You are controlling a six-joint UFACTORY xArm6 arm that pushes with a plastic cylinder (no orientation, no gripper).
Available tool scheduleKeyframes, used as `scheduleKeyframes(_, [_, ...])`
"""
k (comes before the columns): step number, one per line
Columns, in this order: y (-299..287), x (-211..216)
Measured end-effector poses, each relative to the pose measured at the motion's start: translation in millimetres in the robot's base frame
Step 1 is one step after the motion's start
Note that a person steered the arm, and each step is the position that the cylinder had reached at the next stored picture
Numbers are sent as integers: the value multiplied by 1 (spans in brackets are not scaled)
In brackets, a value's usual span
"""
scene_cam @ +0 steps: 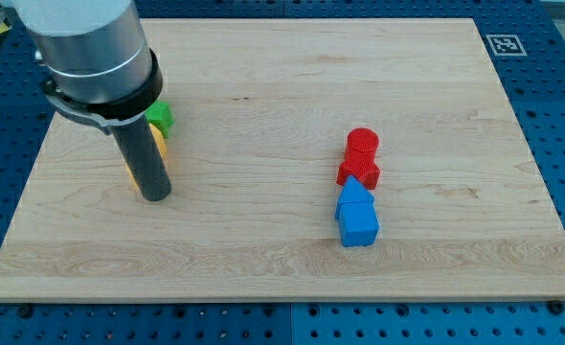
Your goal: Push the green circle to the right of yellow hexagon
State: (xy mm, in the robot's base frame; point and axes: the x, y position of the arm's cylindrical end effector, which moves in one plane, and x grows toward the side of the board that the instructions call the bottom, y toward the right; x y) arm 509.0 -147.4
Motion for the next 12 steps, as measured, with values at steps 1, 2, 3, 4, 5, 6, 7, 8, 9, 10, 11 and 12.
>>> scheduleKeyframes(1, [0,0])
scheduleKeyframes(2, [-4,9])
scheduleKeyframes(3, [-47,6])
scheduleKeyframes(4, [-116,-22])
scheduleKeyframes(5, [-125,-54])
scheduleKeyframes(6, [-123,-29])
scheduleKeyframes(7, [-134,-75])
scheduleKeyframes(8, [-138,-149])
scheduleKeyframes(9, [-98,-157])
scheduleKeyframes(10, [-83,-167])
scheduleKeyframes(11, [-83,-152])
scheduleKeyframes(12, [-84,-144])
